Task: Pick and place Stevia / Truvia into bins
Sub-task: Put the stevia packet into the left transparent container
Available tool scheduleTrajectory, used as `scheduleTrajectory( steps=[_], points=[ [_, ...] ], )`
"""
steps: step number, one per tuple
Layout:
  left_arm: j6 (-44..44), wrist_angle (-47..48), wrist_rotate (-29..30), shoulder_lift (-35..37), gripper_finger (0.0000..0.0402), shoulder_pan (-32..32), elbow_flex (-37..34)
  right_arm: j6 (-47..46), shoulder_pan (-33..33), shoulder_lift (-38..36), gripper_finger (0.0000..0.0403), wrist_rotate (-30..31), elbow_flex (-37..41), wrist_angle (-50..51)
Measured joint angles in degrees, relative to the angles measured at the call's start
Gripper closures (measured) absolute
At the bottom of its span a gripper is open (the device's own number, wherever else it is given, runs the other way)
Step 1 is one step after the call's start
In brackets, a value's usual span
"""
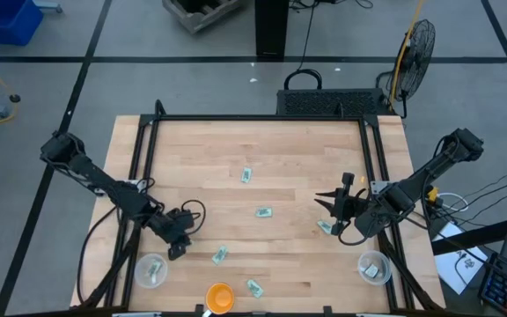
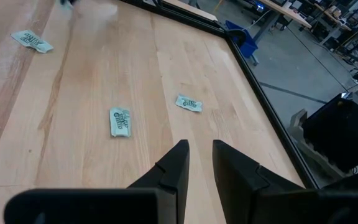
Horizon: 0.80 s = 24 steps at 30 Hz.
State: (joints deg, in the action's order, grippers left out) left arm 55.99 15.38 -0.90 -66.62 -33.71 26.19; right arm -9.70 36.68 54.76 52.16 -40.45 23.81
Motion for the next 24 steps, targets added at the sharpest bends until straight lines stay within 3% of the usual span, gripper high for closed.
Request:
scheduleTrajectory(
  steps=[6, 12, 18, 24],
  points=[
    [-1.2, 3.4, -7.2, 0.4, 0.0387, -2.4, 6.1, 0.3, 0.0, 0.0, 0.0339, 0.0, 0.0, 0.0],
    [15.9, 15.7, -14.6, 0.4, 0.0380, -7.7, 13.4, 0.8, 0.0, 0.0, 0.0339, 0.0, 0.0, 0.0],
    [32.0, 23.1, -13.2, 0.3, 0.0394, -15.2, 14.5, 1.4, 0.0, 0.0, 0.0339, 0.0, 0.0, 0.0],
    [46.5, 23.7, -3.4, -0.6, 0.0363, -21.2, 12.7, 1.4, 0.0, 0.0, 0.0339, 0.0, 0.0, 0.0]
  ],
)
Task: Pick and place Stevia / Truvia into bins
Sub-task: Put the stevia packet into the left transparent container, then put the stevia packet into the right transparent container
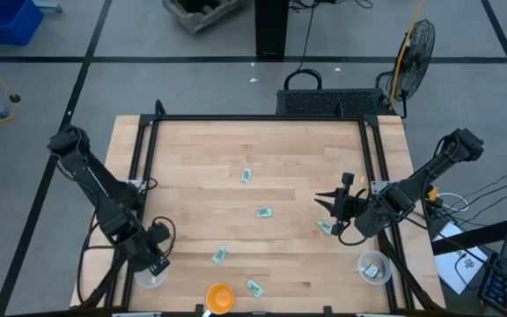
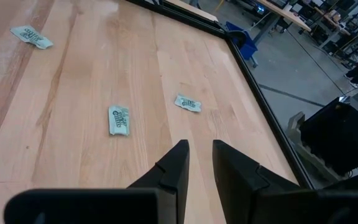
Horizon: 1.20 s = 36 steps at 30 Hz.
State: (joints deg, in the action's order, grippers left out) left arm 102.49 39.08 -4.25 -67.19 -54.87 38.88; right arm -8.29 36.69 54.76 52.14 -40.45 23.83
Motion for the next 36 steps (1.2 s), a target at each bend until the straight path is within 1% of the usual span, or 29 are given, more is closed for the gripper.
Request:
scheduleTrajectory(
  steps=[3, 6, 11, 15, 18, 20, 22, 24, 25, 27, 28, 31, 34, 36],
  points=[
    [3.5, -0.3, 0.3, -0.8, 0.0344, -1.5, -0.6, 0.0, 0.0, 0.0, 0.0339, 0.0, 0.5, -0.8],
    [5.7, -0.3, -0.9, -1.9, 0.0335, -2.6, -1.1, 0.8, 0.0, 0.0, 0.0339, 0.0, 2.9, -4.2],
    [7.2, -0.2, -0.8, -3.7, 0.0331, -3.4, -1.4, 8.2, 0.0, 0.0, 0.0339, 0.0, 8.5, -11.5],
    [7.3, -0.3, -0.7, -4.0, 0.0330, -3.2, -1.4, 17.4, -0.1, 0.0, 0.0339, 0.1, 12.4, -22.0],
    [7.2, -0.4, -1.2, -3.9, 0.0330, -2.3, -1.4, 23.1, -1.4, 0.0, 0.0339, 0.1, 13.6, -33.0],
    [5.1, -1.1, -1.6, -3.5, 0.0330, -1.8, -1.4, 23.8, -2.9, 0.0, 0.0339, 0.1, 13.7, -39.4],
    [4.6, -1.7, -0.5, -2.9, 0.0330, -1.3, -1.4, 23.3, -4.6, 0.0, 0.0339, 0.1, 13.7, -43.7],
    [3.7, -1.3, 0.9, -1.4, 0.0330, -1.1, -1.0, 21.8, -6.3, 0.0, 0.0339, -0.3, 13.7, -44.8],
    [2.7, -1.4, 1.5, -0.6, 0.0330, -0.8, -0.6, 20.9, -7.3, 0.0, 0.0339, -1.6, 13.7, -44.2],
    [0.5, -0.1, 4.0, 1.5, 0.0330, -0.5, 0.6, 18.7, -9.4, 0.0, 0.0339, -6.1, 13.7, -41.6],
    [-0.9, 1.1, 6.0, 2.6, 0.0330, -0.4, 1.4, 17.2, -10.8, 0.0, 0.0339, -9.5, 13.7, -40.0],
    [-7.4, 3.6, 14.5, 5.9, 0.0330, 0.1, 3.1, 12.5, -14.4, 0.0, 0.0339, -18.2, 13.7, -36.3],
    [-16.9, 4.4, 24.9, 9.0, 0.0330, 0.7, 4.0, 10.4, -16.4, -0.1, 0.0339, -22.5, 13.7, -33.7],
    [-23.3, 4.4, 30.7, 10.7, 0.0330, 1.3, 4.2, 10.1, -16.8, -0.2, 0.0339, -24.9, 12.6, -29.3]
  ],
)
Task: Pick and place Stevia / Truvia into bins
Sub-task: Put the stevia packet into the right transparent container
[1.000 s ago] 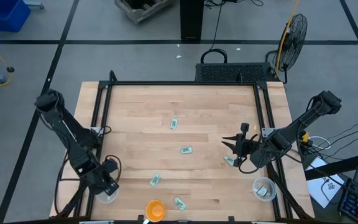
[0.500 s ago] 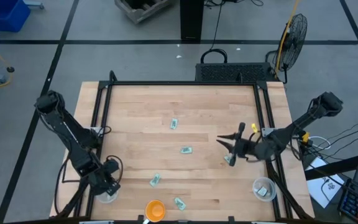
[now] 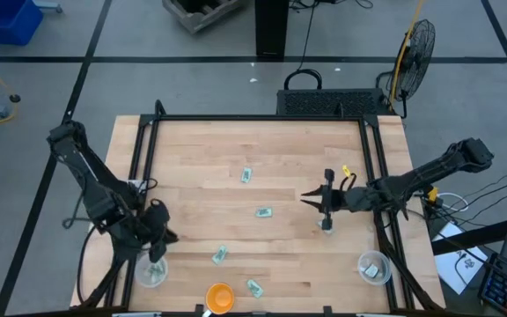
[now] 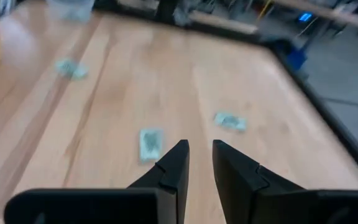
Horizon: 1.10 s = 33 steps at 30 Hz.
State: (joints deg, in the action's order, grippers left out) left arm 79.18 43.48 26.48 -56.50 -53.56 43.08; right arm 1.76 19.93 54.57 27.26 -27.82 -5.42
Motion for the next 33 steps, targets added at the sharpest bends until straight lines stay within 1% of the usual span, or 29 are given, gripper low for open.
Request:
scheduleTrajectory(
  steps=[3, 6, 8, 10, 13, 15, 17, 19, 21, 24, 28, 33],
  points=[
    [-7.2, 0.0, 6.4, 2.1, 0.0330, 1.4, 0.1, -4.0, 0.0, 0.0, 0.0339, -2.1, -3.7, 10.5],
    [-12.2, -0.1, 11.7, 3.5, 0.0330, 3.3, 0.1, -12.9, 0.3, 0.0, 0.0339, -3.4, -9.1, 24.9],
    [-14.7, -0.2, 14.4, 3.8, 0.0330, 4.6, 0.1, -19.7, 0.4, 0.0, 0.0339, -7.8, -12.3, 33.3],
    [-17.0, -0.2, 17.0, 3.8, 0.0330, 5.9, 0.1, -25.2, 0.4, -0.1, 0.0339, -13.8, -13.7, 37.4],
    [-19.9, -0.2, 19.8, 3.1, 0.0330, 7.8, 0.1, -29.9, 0.8, 0.2, 0.0339, -22.7, -12.9, 37.4],
    [-23.5, -0.2, 20.4, 2.5, 0.0330, 9.3, 0.1, -32.2, 1.6, 0.8, 0.0339, -25.9, -11.6, 36.4],
    [-27.8, -0.2, 20.5, 2.2, 0.0330, 10.8, 0.1, -33.5, 2.6, 1.3, 0.0339, -25.8, -10.3, 36.2],
    [-30.6, -0.3, 20.5, 2.0, 0.0330, 12.3, 0.1, -33.6, 3.2, 1.6, 0.0339, -24.1, -9.2, 36.1],
    [-32.2, -0.3, 20.2, 1.8, 0.0330, 13.5, 0.1, -33.8, 3.5, 1.8, 0.0339, -22.6, -8.0, 36.2],
    [-33.0, -0.3, 20.0, 1.7, 0.0330, 14.9, 0.1, -34.7, 3.4, 1.9, 0.0332, -22.4, -5.8, 35.5],
    [-33.0, -0.3, 19.3, 1.7, 0.0330, 16.2, 0.1, -35.5, 3.4, 2.6, 0.0303, -21.3, -0.8, 31.7],
    [-33.0, -0.3, 18.5, 1.7, 0.0330, 17.4, 0.1, -31.2, 3.4, 2.9, 0.0264, -19.6, 5.4, 21.9]
  ],
)
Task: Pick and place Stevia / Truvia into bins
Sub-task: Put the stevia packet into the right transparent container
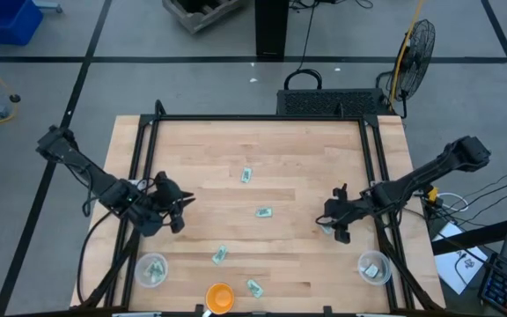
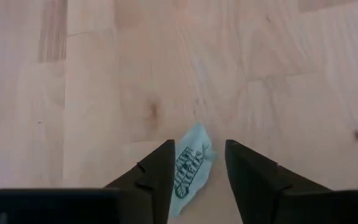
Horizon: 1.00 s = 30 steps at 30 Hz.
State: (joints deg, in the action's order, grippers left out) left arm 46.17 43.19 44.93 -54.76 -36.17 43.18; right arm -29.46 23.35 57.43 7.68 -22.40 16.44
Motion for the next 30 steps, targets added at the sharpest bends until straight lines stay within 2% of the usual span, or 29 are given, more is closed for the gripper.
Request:
scheduleTrajectory(
  steps=[3, 7, 15, 20, 27, 30],
  points=[
    [0.0, 0.0, 0.0, 0.0, 0.0330, 0.6, 0.0, 0.5, 0.0, 0.0, 0.0249, -0.1, 2.3, -2.4],
    [0.0, 0.0, 0.0, 0.0, 0.0330, 1.2, 0.0, -3.4, 0.0, 0.0, 0.0242, -0.1, 5.4, -3.9],
    [-3.7, -0.1, 0.0, 0.0, 0.0330, 2.6, 0.0, -3.9, 0.0, -0.1, 0.0257, 0.8, 12.0, -18.4],
    [-6.2, -0.1, -0.1, 0.0, 0.0330, 3.7, 0.0, -4.7, 0.0, -0.2, 0.0293, 1.1, 14.8, -21.1],
    [-7.5, -0.2, -0.1, 0.0, 0.0330, 5.0, 0.0, 0.1, 0.0, 0.1, 0.0385, -0.2, 15.6, -28.1],
    [-7.5, -0.2, -0.1, 0.0, 0.0330, 5.1, 0.0, -0.1, 0.0, 0.1, 0.0394, -1.0, 15.6, -28.2]
  ],
)
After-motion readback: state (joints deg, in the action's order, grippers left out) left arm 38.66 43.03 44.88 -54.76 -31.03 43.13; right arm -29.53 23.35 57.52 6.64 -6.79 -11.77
